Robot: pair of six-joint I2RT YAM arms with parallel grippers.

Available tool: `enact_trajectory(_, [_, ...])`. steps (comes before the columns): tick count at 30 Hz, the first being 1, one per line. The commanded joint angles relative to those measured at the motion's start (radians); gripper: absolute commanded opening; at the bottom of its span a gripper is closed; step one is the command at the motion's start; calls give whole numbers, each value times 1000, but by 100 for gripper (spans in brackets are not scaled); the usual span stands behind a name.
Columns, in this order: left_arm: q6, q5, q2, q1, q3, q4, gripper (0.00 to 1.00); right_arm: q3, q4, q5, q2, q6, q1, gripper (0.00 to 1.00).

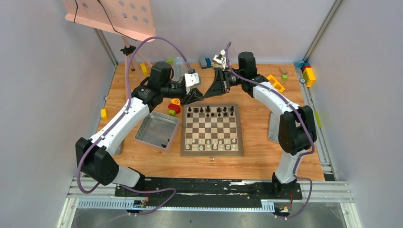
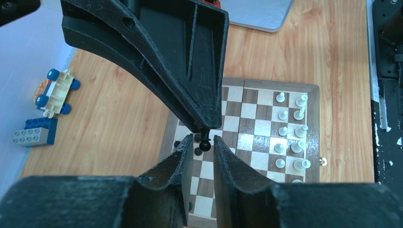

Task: Set up the chess pieces on the board
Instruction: Place the chess piece on the chessboard.

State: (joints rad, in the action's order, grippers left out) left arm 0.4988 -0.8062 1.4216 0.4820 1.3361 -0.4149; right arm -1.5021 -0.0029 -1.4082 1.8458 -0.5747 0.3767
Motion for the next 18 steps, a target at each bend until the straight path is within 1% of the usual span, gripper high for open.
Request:
enact_trajectory(1, [-9, -27, 2, 5, 21, 32, 28, 4, 41, -20, 6, -4, 5, 0])
enact_trajectory(3, [-11, -28, 3, 7, 22, 31, 25, 6, 41, -19, 10, -4, 7, 0])
enact_trajectory(7, [-12, -30, 5, 10, 30, 23, 15, 6, 41, -14, 13, 2, 12, 0])
enact_trajectory(10, [-15, -28, 3, 11, 41, 10, 4, 9, 32, -4, 11, 15, 11, 4])
enact_trajectory(12, [-7, -22, -1, 12, 44, -9, 0, 9, 11, 8, 5, 40, 9, 8])
enact_trajectory(14, [9, -10, -6, 12, 48, -38, 0, 5, -34, 22, -1, 71, 4, 14])
enact_trajectory(15, [25, -1, -8, 12, 53, -65, 0, 4, -56, 31, -6, 89, -1, 19])
enact_trajectory(18, [59, 32, -6, 11, 68, -127, 0, 1, -121, 62, -24, 161, -24, 40])
